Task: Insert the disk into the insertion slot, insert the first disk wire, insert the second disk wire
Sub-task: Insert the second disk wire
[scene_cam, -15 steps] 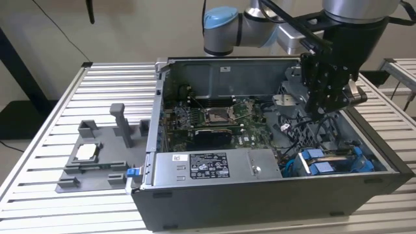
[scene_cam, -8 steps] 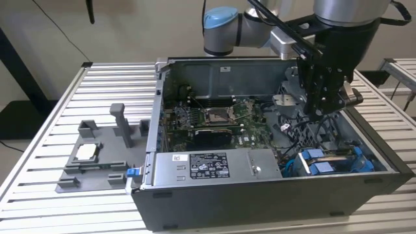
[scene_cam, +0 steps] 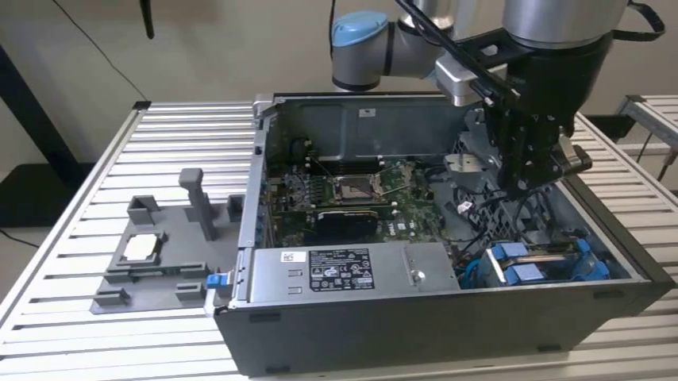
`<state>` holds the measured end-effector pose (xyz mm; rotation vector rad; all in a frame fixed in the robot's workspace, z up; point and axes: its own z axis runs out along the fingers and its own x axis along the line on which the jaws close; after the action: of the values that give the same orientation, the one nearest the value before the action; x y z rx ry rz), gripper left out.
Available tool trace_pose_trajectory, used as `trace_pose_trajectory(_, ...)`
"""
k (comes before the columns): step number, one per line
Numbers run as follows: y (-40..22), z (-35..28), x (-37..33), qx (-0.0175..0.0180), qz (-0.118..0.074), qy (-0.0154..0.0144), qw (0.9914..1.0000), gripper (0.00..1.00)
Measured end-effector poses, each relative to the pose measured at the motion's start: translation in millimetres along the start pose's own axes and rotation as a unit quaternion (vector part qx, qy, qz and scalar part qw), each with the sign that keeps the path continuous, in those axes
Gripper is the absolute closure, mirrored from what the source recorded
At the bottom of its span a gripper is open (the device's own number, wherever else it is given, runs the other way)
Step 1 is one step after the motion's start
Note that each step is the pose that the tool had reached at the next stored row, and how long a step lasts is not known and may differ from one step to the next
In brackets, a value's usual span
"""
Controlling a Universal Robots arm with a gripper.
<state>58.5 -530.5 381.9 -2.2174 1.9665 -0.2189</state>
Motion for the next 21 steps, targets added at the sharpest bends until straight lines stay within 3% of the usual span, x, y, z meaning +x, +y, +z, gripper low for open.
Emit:
trace_pose_trajectory(2, 1.6, 0.7, -0.2, -0.0002, -0.002, 0.0021, 1.0, 0.73)
trace_pose_trajectory(3, 2.3, 1.2, -0.3, -0.0006, -0.003, 0.0045, 0.99998, 0.73)
trace_pose_trajectory(8, 3.1, 2.1, -0.3, -0.0011, -0.006, 0.0089, 0.99994, 0.73)
trace_pose_trajectory(13, 3.9, 2.3, -0.4, -0.0005, -0.006, 0.0092, 0.99994, 0.75)
trace_pose_trajectory(16, 4.1, 2.4, -0.4, -0.0002, -0.006, 0.0091, 0.99994, 0.88)
trace_pose_trajectory(21, 4.4, 2.5, -0.6, -0.0001, -0.006, 0.0092, 0.99994, 0.88)
